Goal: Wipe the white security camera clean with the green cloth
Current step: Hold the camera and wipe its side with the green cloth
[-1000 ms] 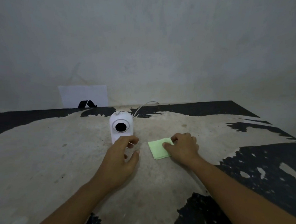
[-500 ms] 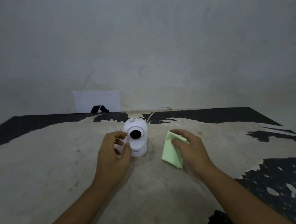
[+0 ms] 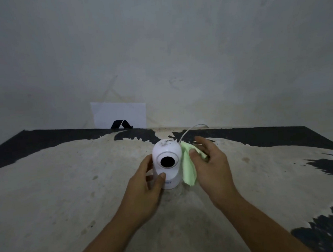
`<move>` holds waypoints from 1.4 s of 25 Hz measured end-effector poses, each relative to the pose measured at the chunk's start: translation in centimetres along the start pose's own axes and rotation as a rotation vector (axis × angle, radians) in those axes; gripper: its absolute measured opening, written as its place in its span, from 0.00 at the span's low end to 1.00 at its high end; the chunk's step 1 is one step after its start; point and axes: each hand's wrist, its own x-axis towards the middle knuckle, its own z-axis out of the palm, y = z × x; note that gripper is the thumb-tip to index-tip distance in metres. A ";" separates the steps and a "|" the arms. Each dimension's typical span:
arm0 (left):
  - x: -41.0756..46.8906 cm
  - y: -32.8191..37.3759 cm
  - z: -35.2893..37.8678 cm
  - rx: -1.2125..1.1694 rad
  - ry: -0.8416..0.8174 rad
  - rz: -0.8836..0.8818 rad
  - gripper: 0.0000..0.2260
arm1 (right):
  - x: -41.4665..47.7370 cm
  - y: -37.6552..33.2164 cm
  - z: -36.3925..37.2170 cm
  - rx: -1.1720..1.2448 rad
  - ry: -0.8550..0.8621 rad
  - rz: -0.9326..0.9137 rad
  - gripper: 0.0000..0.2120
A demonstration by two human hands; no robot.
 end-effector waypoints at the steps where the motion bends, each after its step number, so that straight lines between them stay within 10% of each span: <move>1: 0.1 0.0 0.0 0.018 0.007 0.010 0.22 | 0.0 0.1 0.2 0.005 0.018 -0.027 0.12; 35: 0.2 0.2 0.2 0.059 0.012 -0.016 0.23 | -2.3 2.8 2.2 -0.145 0.022 -0.448 0.18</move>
